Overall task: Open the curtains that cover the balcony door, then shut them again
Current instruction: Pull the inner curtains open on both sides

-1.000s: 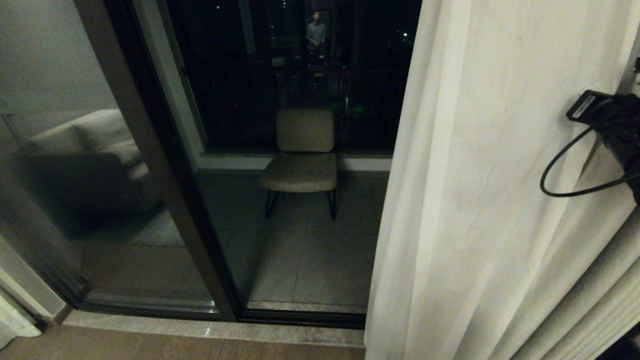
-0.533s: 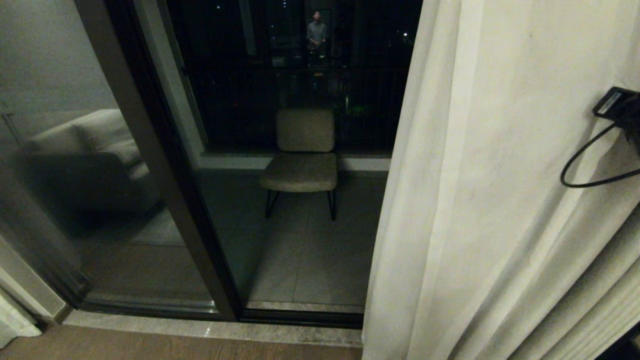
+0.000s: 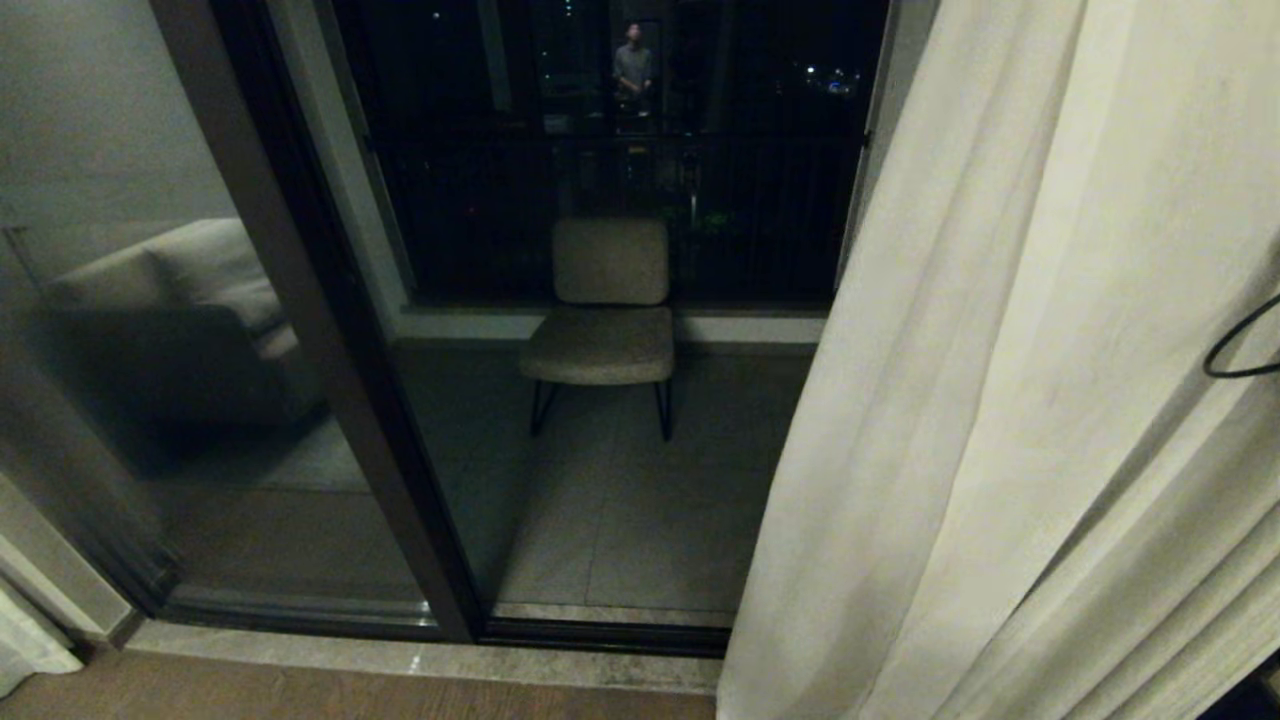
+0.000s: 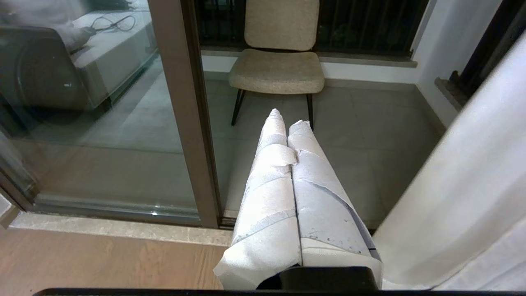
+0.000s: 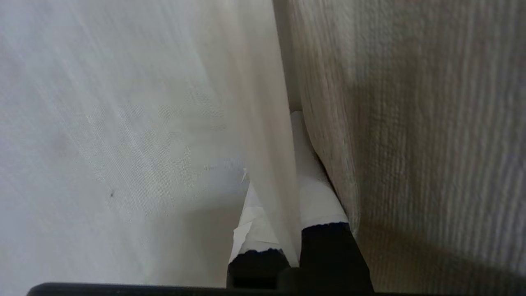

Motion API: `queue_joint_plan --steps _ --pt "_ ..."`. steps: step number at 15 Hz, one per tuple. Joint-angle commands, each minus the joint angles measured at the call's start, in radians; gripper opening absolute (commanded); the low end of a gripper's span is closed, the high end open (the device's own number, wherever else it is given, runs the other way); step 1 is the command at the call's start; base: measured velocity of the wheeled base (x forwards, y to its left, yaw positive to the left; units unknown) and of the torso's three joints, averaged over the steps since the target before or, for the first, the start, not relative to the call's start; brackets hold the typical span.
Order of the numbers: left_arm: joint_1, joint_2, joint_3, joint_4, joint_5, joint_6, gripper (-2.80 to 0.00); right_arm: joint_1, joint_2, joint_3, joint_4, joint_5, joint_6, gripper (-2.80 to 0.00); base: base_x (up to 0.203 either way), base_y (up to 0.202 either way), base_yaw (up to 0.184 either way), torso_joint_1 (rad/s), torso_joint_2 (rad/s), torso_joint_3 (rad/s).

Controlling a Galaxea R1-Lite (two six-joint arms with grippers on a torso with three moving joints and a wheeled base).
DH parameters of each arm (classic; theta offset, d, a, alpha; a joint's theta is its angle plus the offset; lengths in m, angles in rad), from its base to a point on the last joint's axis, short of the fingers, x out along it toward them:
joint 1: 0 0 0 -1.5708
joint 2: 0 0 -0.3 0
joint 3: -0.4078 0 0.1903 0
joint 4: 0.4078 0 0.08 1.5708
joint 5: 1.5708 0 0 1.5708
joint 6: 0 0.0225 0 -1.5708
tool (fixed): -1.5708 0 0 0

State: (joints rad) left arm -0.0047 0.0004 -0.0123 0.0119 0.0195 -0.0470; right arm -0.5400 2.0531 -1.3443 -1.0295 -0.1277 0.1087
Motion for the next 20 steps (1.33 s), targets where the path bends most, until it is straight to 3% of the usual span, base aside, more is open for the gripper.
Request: queue_joint_plan --steps 1,13,20 --pt "0.000 0.000 0.000 0.000 0.000 -0.001 -2.80 -0.058 0.062 -0.042 0.007 -0.001 0.000 -2.80 0.000 0.000 0.000 0.000 0.00 0.000" --pt "0.000 0.000 0.000 0.000 0.000 -0.001 -2.80 -0.207 0.113 -0.104 0.002 -0.006 -0.012 -2.80 0.000 0.000 0.000 0.000 0.00 0.000" --pt "0.000 0.000 0.000 0.000 0.000 -0.001 -2.80 -0.212 0.034 -0.079 0.005 -0.002 -0.012 -2.80 0.000 0.000 0.000 0.000 0.00 0.000"
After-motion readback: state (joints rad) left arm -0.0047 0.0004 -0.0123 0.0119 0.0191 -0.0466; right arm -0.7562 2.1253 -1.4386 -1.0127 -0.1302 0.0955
